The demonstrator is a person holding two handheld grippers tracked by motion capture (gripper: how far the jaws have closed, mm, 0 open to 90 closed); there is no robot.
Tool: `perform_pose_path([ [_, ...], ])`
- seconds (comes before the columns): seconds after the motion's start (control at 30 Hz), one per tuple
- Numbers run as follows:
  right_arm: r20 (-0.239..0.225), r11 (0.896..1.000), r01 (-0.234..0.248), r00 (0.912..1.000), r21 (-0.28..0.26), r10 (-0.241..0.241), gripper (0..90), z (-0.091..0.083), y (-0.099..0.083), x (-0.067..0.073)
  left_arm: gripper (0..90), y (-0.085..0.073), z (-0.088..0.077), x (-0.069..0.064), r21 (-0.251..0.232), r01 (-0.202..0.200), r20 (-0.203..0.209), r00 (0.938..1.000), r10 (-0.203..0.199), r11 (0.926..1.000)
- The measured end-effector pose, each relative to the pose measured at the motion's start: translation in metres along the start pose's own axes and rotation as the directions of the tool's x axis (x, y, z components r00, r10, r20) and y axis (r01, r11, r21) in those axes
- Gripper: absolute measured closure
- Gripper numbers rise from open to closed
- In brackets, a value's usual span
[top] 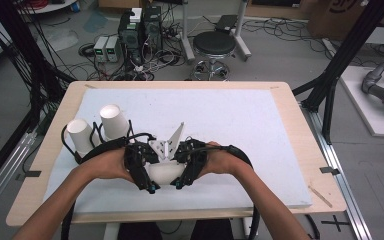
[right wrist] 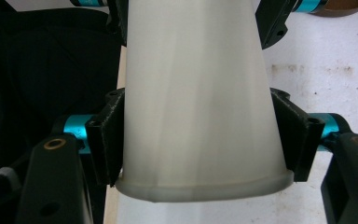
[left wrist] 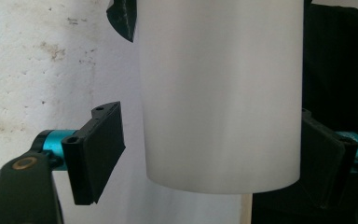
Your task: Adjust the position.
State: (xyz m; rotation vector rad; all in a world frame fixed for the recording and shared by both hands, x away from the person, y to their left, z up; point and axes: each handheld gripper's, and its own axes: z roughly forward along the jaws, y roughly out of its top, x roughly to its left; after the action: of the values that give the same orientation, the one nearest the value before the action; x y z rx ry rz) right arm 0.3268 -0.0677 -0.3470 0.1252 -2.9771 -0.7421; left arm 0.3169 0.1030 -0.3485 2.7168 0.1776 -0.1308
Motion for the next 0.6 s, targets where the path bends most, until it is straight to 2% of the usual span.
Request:
perform_pose_path([
  [0.13,0.003,1.000,0.000,1.0000,0.000,0.000,30.0,-0.0002,0.0001,0.0003,20.4,-0.0001,-0.0008,0.0008,-0.007,0.003,0.019,0.9998,-0.003,1.0000],
  [0.37,-0.003,1.000,0.000,1.0000,-0.001,0.000,30.1,-0.0002,0.0005,0.0002,22.6,0.0004,-0.0006,0.0006,-0.014,-0.005,0.028,0.9996,0.005,0.9999],
  [0.4,-0.004,1.000,0.001,1.0000,-0.001,-0.001,30.1,-0.0003,0.0007,0.0002,24.7,0.0006,-0.0005,0.0006,-0.014,-0.013,0.040,0.9991,0.014,0.9998],
  [0.6,-0.007,1.000,-0.003,1.0000,-0.006,0.003,30.1,-0.0015,0.0004,-0.0001,30.7,0.0013,0.0006,0.0006,-0.019,-0.023,0.048,0.9985,0.024,0.9995],
])
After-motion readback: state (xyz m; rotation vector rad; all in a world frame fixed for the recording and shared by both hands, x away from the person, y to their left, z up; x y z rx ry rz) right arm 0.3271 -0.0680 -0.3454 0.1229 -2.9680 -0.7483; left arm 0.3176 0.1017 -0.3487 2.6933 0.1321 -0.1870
